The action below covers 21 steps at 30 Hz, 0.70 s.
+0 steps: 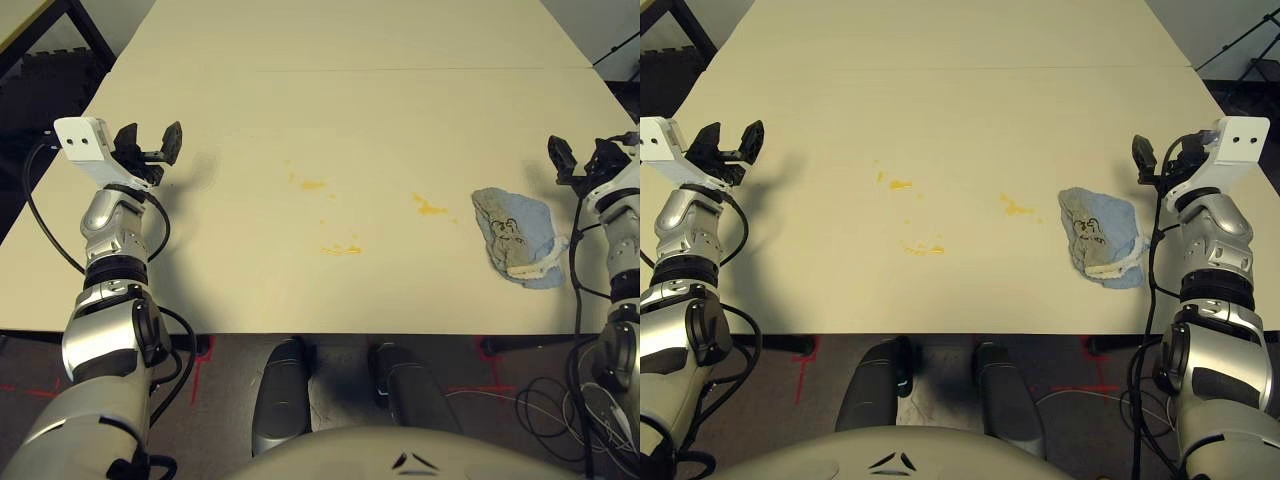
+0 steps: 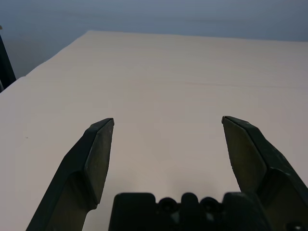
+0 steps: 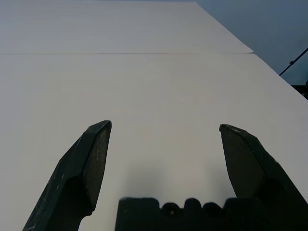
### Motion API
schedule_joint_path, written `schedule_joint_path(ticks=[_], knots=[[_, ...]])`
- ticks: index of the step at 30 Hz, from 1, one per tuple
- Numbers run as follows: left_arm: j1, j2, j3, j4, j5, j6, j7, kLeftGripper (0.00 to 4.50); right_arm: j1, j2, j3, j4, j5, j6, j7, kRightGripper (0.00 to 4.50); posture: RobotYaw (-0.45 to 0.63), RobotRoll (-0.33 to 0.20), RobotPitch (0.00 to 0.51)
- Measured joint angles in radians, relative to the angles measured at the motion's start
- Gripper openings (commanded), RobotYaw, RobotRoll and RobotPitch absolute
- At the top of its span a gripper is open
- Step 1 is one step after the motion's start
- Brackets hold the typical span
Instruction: Wipe the water off the table with a rag.
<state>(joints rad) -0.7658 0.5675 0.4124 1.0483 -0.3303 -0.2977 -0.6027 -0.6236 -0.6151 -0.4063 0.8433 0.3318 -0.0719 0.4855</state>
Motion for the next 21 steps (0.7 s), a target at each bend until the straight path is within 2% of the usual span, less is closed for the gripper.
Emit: schedule_joint_path(ticks=[6,21], knots=[[-0.005,-0.003,-0.003,0.02,0.001,0.0,-0.007,4.5,0.01,0.0,0.0,-0.02,0.003,0.002,-0.001,4.48,0.01,0.0,0.19],[-0.047,-0.021,-0.022,0.027,0.0,0.023,-0.067,4.5,0.045,-0.003,-0.002,-0.073,0.01,0.023,-0.017,4.48,0.02,0.0,0.179]])
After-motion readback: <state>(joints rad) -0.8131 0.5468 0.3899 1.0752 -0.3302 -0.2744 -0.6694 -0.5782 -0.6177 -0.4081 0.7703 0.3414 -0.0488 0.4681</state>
